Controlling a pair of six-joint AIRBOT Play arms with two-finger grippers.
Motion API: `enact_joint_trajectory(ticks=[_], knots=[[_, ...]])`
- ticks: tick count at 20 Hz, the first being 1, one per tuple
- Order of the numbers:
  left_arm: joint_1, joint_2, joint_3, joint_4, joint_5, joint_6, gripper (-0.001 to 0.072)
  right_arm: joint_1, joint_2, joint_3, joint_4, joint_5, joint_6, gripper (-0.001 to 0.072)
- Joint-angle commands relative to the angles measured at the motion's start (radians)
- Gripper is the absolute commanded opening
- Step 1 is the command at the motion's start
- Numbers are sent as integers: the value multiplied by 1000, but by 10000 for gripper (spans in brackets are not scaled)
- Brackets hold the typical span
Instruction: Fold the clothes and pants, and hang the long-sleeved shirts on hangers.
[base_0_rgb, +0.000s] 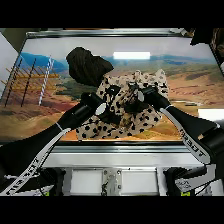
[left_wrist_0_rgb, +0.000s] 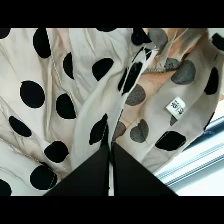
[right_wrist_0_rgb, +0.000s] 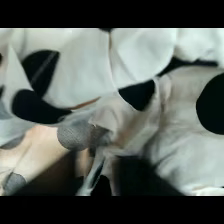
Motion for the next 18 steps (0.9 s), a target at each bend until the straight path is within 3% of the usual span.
enact_joint_trajectory(ticks=[1,2,4,6,9,14,18], knots=[[8,4,0,6,-14,1,12,-2,5,2,-19,27,-50,117],[18,17,1,11,-16,2,12,-5,26,10,-48,42,-66,16],[67,76,21,11,-28,7,12,-29,91,69,-95,129,-121,18],[134,157,96,11,-69,21,12,-70,167,190,-105,327,-211,17],[203,294,242,-1,-94,20,12,-111,294,388,-105,594,-225,18],[183,471,278,2,-185,11,11,-98,523,451,-105,715,-87,17],[134,579,21,2,-173,-103,11,-77,613,354,-104,824,9,17]])
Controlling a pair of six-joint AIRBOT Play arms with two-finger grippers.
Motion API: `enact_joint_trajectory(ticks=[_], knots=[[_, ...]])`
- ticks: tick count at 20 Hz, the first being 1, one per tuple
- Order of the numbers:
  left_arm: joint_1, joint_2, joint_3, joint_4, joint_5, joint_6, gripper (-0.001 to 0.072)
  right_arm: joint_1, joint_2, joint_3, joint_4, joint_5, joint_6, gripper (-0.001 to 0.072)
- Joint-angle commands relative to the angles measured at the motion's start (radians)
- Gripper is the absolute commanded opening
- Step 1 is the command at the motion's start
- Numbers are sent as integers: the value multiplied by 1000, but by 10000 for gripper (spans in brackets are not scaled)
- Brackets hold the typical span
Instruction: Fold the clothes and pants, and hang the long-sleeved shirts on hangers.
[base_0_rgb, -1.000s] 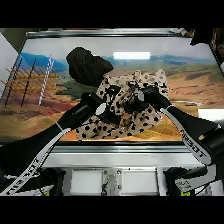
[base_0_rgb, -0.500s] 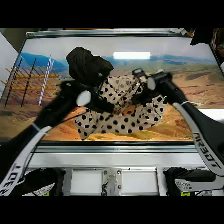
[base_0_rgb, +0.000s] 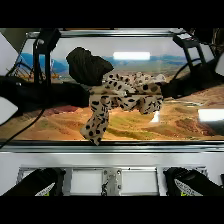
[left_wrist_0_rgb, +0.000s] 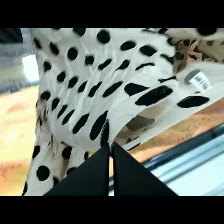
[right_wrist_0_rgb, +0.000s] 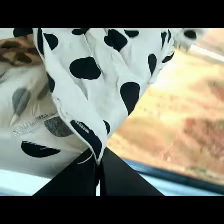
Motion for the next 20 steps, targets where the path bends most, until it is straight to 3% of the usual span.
enact_joint_trajectory(ticks=[1,5,11,13,14,15,16,20], knots=[[-43,91,-220,3,16,-111,12,39,101,-111,-8,103,102,17],[-99,55,-455,-90,158,-126,11,156,148,-344,-9,99,197,18],[-87,-9,-525,-125,161,-124,12,189,146,-398,-8,82,224,18],[-87,16,-543,-187,161,-61,12,189,146,-398,-8,81,224,18],[-87,32,-547,-221,160,-27,89,189,145,-398,-8,81,224,18],[-87,47,-548,-248,161,-20,397,189,145,-398,-8,81,224,18],[-87,66,-548,-264,168,-20,619,190,145,-398,-3,81,224,19],[-15,135,-547,-271,185,-20,627,189,145,-398,-1,81,224,20]])
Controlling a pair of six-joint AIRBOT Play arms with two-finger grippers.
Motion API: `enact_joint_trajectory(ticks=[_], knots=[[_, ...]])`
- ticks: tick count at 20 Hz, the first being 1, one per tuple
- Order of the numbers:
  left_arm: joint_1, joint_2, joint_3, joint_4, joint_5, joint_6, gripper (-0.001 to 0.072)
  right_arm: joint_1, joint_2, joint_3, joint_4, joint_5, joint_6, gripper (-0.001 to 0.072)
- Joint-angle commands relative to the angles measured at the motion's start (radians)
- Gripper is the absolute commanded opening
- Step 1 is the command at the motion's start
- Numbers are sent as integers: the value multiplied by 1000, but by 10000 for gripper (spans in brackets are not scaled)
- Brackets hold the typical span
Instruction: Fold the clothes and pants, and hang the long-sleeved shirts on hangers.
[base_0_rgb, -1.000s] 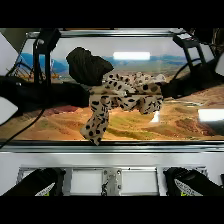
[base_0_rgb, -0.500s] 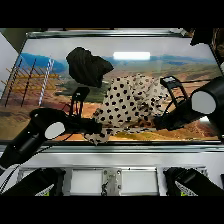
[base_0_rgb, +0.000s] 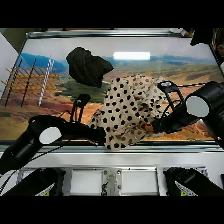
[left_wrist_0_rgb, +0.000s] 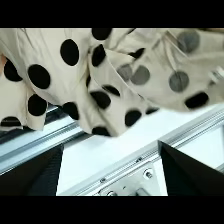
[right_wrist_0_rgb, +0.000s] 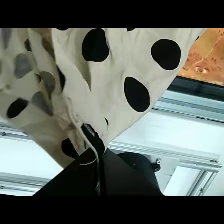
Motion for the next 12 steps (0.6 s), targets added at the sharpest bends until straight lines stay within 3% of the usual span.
enact_joint_trajectory(ticks=[1,5,6,7,8,12], knots=[[86,56,-3,-30,11,17,627,1,1,-1,5,1,2,20],[303,89,-2,-31,3,146,630,1,1,-1,5,3,2,20],[362,84,2,-31,2,191,652,1,1,-1,5,3,2,20],[421,64,17,-30,-2,230,720,1,1,-1,5,3,2,20],[479,32,44,-23,-11,267,720,1,1,-1,5,3,2,20],[679,-160,214,225,-11,286,719,1,1,-1,5,3,2,20]])
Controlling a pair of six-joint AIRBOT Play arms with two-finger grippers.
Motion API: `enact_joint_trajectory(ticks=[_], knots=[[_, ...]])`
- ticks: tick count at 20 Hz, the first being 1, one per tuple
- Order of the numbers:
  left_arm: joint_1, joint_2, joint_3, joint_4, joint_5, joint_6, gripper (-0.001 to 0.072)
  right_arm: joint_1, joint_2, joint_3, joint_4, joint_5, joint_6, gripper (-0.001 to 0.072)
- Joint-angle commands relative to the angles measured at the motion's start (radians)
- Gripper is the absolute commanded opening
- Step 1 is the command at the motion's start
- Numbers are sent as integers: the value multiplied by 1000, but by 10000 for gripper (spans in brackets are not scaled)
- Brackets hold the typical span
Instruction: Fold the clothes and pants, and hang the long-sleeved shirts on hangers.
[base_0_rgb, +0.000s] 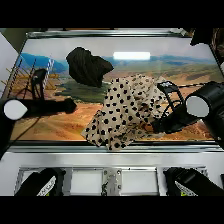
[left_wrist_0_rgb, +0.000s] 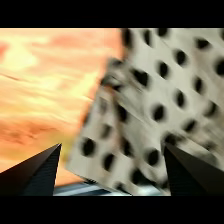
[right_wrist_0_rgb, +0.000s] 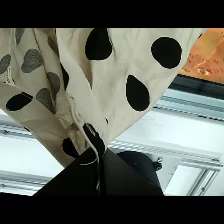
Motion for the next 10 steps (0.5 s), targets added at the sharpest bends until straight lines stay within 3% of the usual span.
enact_joint_trajectory(ticks=[1,5,10], knots=[[177,-166,135,231,2,45,719,1,1,0,1,0,-1,20],[277,-375,215,326,22,45,719,1,1,0,1,0,-1,20],[308,-584,223,411,225,42,718,1,1,0,1,0,-1,20]])
